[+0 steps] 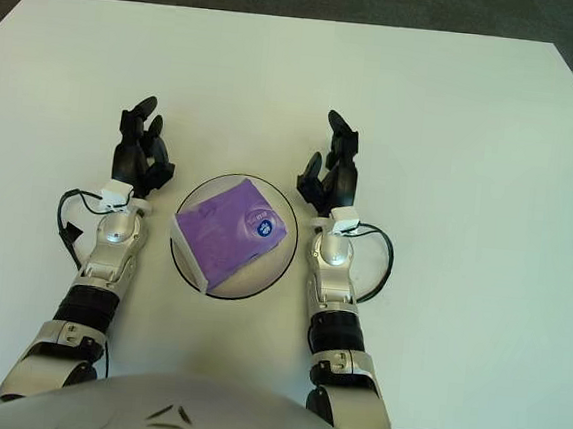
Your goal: Put the tissue paper into the plate.
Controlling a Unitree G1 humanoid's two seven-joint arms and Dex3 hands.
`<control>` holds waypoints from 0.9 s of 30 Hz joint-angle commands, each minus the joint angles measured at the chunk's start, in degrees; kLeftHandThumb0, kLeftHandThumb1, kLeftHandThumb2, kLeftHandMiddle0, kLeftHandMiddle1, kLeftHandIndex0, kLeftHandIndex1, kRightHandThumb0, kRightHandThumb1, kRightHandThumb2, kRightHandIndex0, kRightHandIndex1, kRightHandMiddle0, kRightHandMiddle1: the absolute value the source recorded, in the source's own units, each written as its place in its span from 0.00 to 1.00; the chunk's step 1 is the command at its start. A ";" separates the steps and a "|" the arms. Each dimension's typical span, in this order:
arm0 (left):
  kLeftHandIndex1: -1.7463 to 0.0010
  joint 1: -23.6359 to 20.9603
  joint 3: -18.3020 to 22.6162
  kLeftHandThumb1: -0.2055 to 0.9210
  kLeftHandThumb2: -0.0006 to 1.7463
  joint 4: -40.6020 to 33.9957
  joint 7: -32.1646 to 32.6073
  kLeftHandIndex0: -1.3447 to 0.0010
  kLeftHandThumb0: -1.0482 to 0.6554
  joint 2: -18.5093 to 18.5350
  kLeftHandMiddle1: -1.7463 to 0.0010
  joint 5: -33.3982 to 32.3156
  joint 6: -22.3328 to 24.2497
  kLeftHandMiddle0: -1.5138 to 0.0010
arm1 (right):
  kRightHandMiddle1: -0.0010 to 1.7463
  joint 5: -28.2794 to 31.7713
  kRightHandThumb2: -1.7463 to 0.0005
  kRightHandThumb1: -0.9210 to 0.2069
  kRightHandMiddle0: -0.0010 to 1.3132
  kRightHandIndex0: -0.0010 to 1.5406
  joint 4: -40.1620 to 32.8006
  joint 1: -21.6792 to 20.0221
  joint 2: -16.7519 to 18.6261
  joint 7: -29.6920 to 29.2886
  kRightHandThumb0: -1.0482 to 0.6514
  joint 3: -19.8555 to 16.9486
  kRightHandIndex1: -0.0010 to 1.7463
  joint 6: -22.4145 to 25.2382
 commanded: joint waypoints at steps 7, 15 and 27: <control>0.57 6.73 0.05 1.00 0.47 4.21 -0.48 1.00 0.21 -0.09 0.99 0.59 2.94 0.74 | 0.46 0.79 0.52 0.00 0.00 0.22 -5.65 6.10 -0.89 2.12 0.30 0.62 0.02 8.74; 0.57 6.96 0.07 1.00 0.47 3.97 -0.89 1.00 0.21 0.08 1.00 0.42 2.97 0.74 | 0.46 -0.78 0.57 0.00 0.00 0.24 -13.60 9.56 -1.17 1.96 0.30 1.27 0.02 20.46; 0.57 6.79 0.29 1.00 0.46 3.73 -1.35 1.00 0.21 -0.01 1.00 0.22 3.84 0.75 | 0.44 -1.42 0.52 0.00 0.00 0.24 -19.52 11.07 -0.54 0.17 0.27 1.24 0.01 30.69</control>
